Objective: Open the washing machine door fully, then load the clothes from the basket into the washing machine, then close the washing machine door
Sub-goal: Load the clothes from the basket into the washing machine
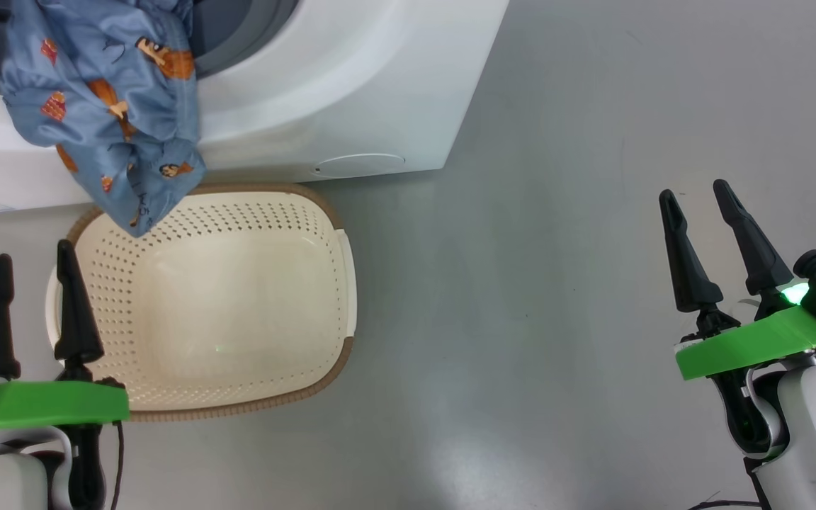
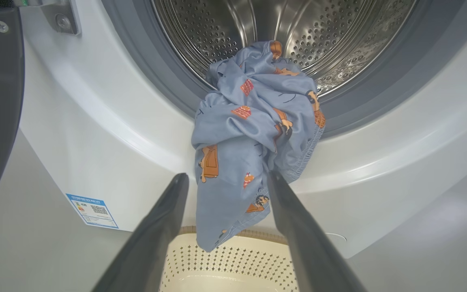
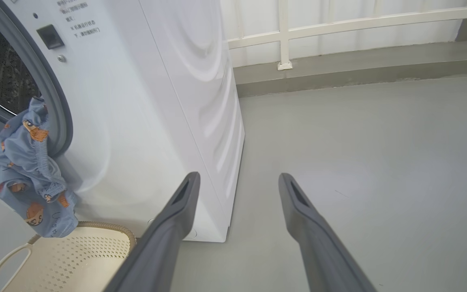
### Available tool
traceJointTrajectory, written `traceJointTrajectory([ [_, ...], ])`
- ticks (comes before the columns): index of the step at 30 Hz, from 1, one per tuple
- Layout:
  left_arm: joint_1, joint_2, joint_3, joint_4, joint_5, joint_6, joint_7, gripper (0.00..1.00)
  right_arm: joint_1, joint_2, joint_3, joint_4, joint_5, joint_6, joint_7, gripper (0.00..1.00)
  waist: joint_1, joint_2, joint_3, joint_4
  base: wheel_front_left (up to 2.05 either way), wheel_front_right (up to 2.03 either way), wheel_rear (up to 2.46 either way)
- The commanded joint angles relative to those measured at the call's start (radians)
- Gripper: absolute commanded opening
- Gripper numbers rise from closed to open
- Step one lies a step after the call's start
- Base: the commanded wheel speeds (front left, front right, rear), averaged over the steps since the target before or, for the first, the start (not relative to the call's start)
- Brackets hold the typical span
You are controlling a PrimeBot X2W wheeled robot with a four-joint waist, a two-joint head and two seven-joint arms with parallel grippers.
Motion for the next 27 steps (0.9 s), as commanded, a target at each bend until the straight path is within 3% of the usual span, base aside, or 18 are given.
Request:
traceJointTrajectory([
  [1,0.023,0.017,0.029,-0.026,0.007,-0.002,-0.006,1.00,0.038,-0.009,0.021,-0.022,0.002,0.008,-0.005,1.00,0.0000,0.0000,0.000,-0.001,0.00,0.00,0.00],
  [8,-0.017,0.035,-0.004,0.037,-0.020,-0.002,-0.006,1.00,0.031,0.000,0.029,-0.024,0.002,0.008,-0.005,1.00,0.0000,0.0000,0.013,-0.012,0.00,0.00,0.00],
  [27,-0.299,0.151,-0.130,0.395,-0.113,-0.002,-0.006,1.00,-0.017,0.048,0.051,-0.021,0.006,0.008,-0.005,1.00,0.0000,0.0000,0.078,-0.082,0.00,0.00,0.00],
])
